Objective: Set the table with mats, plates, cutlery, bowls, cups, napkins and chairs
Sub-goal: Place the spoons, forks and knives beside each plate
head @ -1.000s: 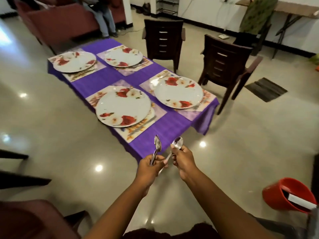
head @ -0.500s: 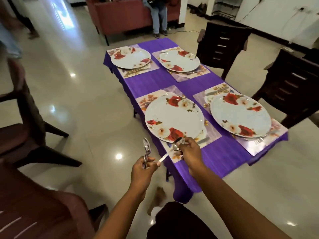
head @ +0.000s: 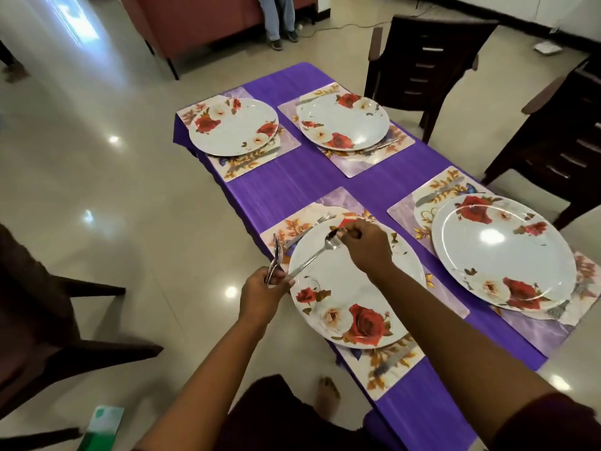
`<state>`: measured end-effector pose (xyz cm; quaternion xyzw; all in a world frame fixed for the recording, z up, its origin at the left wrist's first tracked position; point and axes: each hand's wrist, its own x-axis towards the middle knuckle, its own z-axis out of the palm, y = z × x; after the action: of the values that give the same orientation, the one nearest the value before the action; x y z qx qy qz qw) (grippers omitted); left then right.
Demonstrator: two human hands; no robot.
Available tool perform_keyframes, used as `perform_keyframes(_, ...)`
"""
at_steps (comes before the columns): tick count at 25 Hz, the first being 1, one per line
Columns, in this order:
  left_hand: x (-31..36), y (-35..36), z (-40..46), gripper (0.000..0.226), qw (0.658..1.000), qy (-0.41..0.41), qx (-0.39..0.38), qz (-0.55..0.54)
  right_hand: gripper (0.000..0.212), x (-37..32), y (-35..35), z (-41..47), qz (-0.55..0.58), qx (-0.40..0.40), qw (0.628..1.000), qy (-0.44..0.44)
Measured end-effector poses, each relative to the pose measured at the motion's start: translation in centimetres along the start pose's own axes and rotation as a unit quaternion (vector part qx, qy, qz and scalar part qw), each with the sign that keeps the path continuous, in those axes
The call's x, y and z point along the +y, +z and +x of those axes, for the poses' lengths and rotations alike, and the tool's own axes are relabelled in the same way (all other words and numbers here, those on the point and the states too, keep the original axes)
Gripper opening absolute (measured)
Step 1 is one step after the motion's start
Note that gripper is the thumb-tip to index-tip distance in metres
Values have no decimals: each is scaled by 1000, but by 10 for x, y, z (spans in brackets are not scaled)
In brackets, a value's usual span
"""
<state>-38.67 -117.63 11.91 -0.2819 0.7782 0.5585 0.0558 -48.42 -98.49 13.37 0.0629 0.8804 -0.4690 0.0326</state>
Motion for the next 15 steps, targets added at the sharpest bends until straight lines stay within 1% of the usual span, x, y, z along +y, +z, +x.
perform_keyframes(3, 5, -2, 42, 17, 999, 17, -1, 41, 10, -15, 19, 40, -30, -2, 1000, 2)
perform_keyframes(6, 11, -3, 78, 23, 995, 48, 9, 87, 13, -22, 40, 71, -62, -4, 998, 8)
perform_keyframes(8, 13, -4, 113, 22, 987, 71, -17, 143, 15, -28, 54, 96, -83, 8, 996, 39)
perform_keyframes(11, 18, -7, 140, 19, 973, 94, -55, 206, 17, -28, 63, 117, -109, -3, 991, 77)
perform_keyframes(15, 18, -12, 187, 21, 952, 96, -89, 278, 15, -30, 86, 146, -144, -14, 979, 143)
